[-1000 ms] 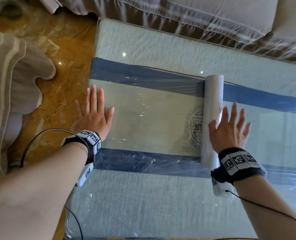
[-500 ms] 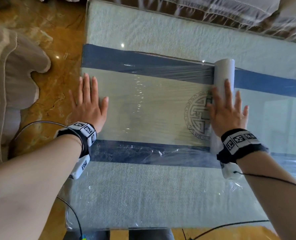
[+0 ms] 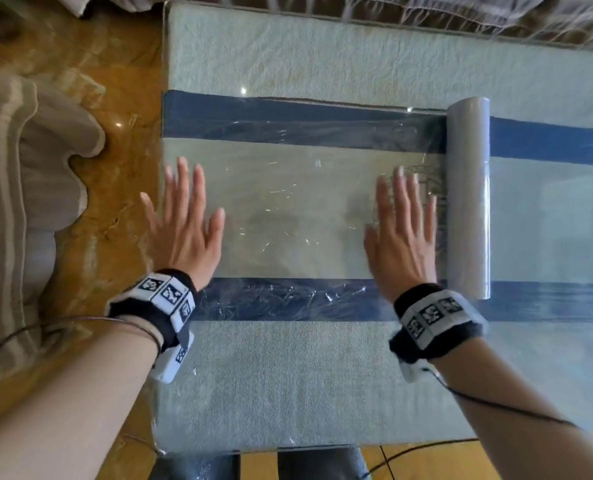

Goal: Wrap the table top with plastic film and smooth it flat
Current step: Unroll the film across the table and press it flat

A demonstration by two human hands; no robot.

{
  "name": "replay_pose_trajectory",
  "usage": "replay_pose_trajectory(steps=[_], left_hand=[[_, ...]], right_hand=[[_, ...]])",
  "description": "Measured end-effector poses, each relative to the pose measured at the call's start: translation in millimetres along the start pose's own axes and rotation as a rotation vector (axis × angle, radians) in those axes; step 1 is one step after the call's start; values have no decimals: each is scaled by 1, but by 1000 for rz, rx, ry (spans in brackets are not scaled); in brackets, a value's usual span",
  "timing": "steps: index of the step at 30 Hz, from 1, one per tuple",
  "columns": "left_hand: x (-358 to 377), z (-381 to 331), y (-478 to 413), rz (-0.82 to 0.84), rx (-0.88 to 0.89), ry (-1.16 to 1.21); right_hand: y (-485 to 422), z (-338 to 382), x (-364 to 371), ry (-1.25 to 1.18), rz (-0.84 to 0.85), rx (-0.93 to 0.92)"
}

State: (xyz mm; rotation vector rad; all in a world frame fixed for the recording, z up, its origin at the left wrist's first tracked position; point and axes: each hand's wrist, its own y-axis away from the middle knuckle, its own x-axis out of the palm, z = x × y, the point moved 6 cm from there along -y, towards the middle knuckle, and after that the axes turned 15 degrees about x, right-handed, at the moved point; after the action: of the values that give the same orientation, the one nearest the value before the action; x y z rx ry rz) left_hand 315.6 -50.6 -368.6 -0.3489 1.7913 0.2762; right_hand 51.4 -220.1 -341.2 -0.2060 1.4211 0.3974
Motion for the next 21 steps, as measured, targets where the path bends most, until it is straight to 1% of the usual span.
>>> replay_pose_trajectory(steps=[2, 3, 6, 9, 11, 15, 16, 19, 21], left_hand=[[8, -30, 23, 77, 136, 14], [15, -38, 36, 119, 144, 12], [28, -39, 58, 184, 54, -28], [38, -46, 69, 190, 57, -58], [44, -55, 77, 172, 45, -36], [50, -66, 101, 178, 33, -19], [49, -65, 104, 187, 23, -19], [46, -67, 108, 202, 13, 33], [43, -71, 106, 194, -21, 109]], right_hand=[[44, 41, 20, -45, 82, -129], [63, 53, 31, -37, 129, -169], [90, 51, 53, 71, 187, -147], [100, 35, 59, 159, 213, -120], [113, 36, 60, 150, 219, -115], [138, 72, 64, 105, 211, -268], [141, 78, 66, 119, 222, -279], [149, 78, 70, 166, 277, -234], [151, 75, 69, 150, 293, -236]])
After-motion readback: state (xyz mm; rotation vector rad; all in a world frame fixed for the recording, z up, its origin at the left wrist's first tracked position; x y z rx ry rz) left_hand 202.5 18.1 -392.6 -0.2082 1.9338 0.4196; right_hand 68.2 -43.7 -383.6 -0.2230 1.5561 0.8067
